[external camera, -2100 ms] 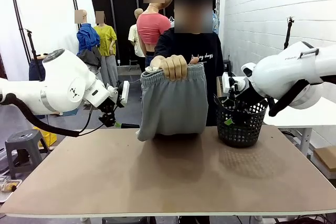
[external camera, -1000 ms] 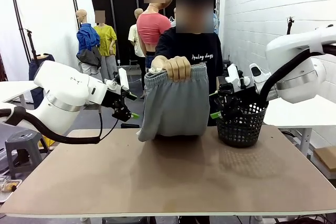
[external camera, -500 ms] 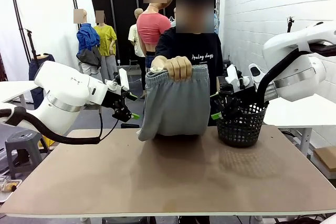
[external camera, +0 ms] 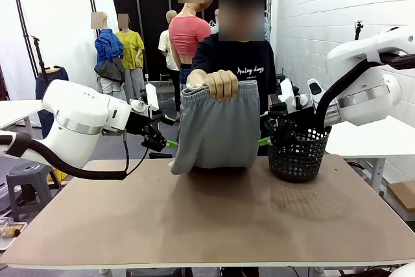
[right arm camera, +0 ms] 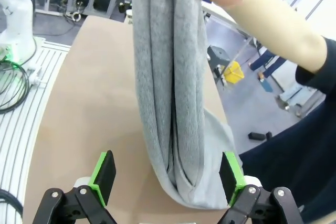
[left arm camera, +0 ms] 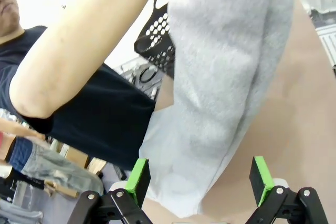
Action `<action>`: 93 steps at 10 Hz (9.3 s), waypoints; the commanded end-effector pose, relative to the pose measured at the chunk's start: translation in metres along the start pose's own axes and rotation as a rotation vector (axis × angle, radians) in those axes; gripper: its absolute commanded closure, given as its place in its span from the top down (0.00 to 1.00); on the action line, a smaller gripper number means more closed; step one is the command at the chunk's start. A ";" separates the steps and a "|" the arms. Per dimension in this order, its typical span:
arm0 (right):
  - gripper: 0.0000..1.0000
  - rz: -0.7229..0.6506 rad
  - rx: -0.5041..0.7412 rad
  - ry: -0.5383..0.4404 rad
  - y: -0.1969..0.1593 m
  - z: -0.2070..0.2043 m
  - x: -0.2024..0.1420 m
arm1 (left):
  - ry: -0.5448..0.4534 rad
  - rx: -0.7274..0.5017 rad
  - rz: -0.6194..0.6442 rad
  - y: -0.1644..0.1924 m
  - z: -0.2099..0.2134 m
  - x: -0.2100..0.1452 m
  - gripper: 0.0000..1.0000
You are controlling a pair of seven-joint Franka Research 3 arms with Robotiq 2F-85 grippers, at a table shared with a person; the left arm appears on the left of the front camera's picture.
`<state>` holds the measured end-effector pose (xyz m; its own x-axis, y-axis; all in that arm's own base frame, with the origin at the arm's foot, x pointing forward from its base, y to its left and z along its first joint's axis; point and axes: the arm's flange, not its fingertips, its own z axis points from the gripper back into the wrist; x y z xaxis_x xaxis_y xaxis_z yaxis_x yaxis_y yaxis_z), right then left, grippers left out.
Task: Fold the training pants.
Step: Grab both ends of the Training pants handed by a person, then release the ends of the Training pants and then grab the overlapped ends.
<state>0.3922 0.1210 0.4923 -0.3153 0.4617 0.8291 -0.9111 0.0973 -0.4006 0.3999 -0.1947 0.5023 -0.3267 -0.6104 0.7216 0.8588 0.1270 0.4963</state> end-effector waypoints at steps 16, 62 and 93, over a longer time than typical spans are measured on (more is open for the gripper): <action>1.00 0.062 0.161 -0.360 -0.014 -0.038 0.016 | -0.371 -0.002 0.160 -0.012 -0.053 0.034 1.00; 0.00 -0.214 0.242 -0.345 -0.040 -0.051 0.007 | -0.472 -0.090 0.225 -0.003 -0.055 0.029 0.00; 0.00 -0.214 0.242 -0.345 -0.040 -0.051 0.007 | -0.472 -0.090 0.225 -0.003 -0.055 0.029 0.00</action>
<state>0.4403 0.1645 0.4938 -0.1379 0.1332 0.9814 -0.9892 -0.0683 -0.1297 0.4134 -0.2560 0.4931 -0.2561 -0.1823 0.9493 0.9531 0.1161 0.2794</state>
